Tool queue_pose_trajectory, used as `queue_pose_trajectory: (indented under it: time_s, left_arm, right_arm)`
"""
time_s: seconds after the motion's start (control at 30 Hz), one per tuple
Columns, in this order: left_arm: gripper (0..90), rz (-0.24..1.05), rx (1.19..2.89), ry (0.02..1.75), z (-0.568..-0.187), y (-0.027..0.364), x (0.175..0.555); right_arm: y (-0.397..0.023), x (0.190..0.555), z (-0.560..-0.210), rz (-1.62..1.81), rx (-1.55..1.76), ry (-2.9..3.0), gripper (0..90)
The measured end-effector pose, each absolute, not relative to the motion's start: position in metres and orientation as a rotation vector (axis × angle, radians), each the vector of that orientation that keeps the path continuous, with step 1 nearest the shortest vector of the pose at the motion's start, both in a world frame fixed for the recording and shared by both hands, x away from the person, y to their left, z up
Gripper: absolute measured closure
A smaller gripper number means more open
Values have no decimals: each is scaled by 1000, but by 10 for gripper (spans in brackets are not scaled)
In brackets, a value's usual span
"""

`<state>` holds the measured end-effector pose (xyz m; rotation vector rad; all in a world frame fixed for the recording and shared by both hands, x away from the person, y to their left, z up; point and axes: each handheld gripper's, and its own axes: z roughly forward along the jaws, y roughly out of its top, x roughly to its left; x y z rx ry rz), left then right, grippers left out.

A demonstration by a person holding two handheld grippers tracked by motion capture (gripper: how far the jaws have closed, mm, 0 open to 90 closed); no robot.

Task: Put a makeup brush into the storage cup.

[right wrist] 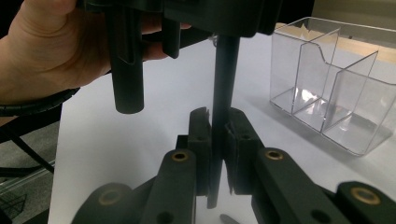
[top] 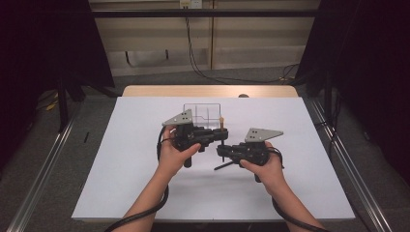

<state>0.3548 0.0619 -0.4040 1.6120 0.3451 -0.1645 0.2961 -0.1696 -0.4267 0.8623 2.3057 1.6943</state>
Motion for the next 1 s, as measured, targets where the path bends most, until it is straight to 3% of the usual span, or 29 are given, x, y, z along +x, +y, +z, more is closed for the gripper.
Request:
queue_pose_trajectory:
  time_s: [0.23, 0.67, 1.0]
  left_arm:
    - [834, -143, 1623, 340, -403, 65, 356]
    - [834, -96, 1633, 343, -399, 72, 357]
    - [834, -82, 1631, 353, -398, 77, 359]
  right_arm:
    - [-174, 295, -428, 1697, 874, 2289, 746]
    - [-193, 292, -426, 1729, 876, 2273, 367]
    - [-207, 287, -427, 1734, 860, 2269, 193]
